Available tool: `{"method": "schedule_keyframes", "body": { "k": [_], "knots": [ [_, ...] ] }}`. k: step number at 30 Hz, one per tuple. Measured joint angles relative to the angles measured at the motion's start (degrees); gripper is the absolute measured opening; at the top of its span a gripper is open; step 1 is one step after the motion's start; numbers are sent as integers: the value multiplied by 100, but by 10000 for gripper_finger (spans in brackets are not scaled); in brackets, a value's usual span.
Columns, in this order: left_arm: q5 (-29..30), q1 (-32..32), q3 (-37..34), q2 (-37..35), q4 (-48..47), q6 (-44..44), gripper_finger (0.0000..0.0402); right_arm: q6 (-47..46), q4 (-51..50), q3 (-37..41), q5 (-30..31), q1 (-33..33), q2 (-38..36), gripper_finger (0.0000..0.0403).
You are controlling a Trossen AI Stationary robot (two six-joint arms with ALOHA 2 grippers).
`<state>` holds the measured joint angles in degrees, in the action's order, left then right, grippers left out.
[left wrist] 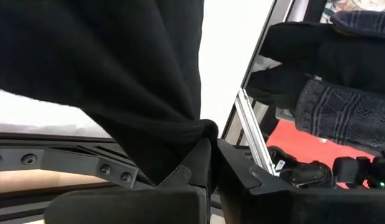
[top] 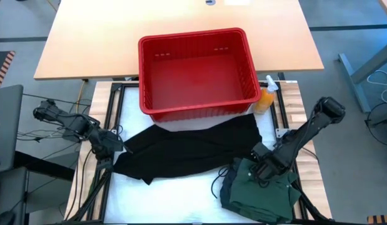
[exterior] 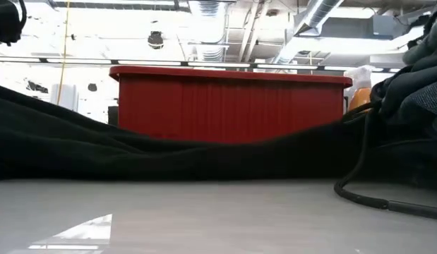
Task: Fold laundry
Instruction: Fold the black shirt
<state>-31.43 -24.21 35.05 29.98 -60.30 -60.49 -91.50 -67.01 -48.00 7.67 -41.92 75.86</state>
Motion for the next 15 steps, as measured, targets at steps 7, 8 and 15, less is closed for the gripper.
{"method": "schedule_keyframes", "body": {
  "k": [7, 8, 15],
  "knots": [
    [-135, 0, -29, 0, 303, 210, 0, 289, 109, -218, 223, 389, -686, 55],
    [-133, 0, -33, 2, 492, 254, 0, 365, 98, -268, 232, 459, -812, 65],
    [-132, 0, -24, -40, 1849, 631, 0, 765, -6, -495, 273, 931, -1800, 135]
  ]
}}
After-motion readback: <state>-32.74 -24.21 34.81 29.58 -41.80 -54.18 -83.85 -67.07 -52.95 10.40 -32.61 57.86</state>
